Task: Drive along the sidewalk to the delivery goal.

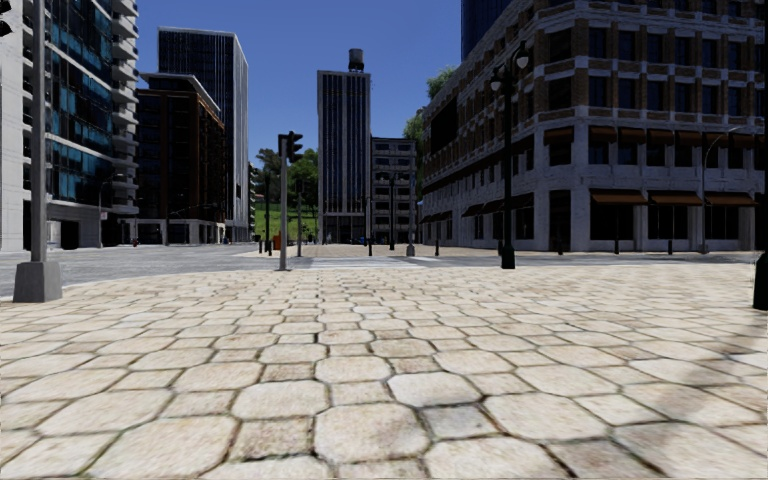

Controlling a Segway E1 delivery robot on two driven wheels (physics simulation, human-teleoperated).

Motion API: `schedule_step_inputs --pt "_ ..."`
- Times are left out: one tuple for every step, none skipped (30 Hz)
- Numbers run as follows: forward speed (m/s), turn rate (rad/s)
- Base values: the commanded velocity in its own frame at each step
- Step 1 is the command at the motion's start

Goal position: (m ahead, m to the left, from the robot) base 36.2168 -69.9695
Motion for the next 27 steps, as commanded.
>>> schedule_step_inputs --pt "2.0 0.0" --pt "2.0 0.0" --pt "2.0 0.0" --pt "2.0 0.0" --pt "2.0 0.0" --pt "2.0 0.0" --pt "2.0 0.0" --pt "2.0 0.0" --pt "2.0 0.0" --pt "2.0 0.0" --pt "2.0 0.0" --pt "2.0 0.0" --pt "2.0 0.0" --pt "2.0 0.0" --pt "2.0 0.0" --pt "2.0 0.0" --pt "2.0 0.0" --pt "2.0 0.0" --pt "2.0 0.0" --pt "2.0 0.0" --pt "2.0 0.0" --pt "2.0 0.0" --pt "2.0 0.0" --pt "2.0 0.0" --pt "2.0 0.0" --pt "2.0 0.0" --pt "2.0 0.0"
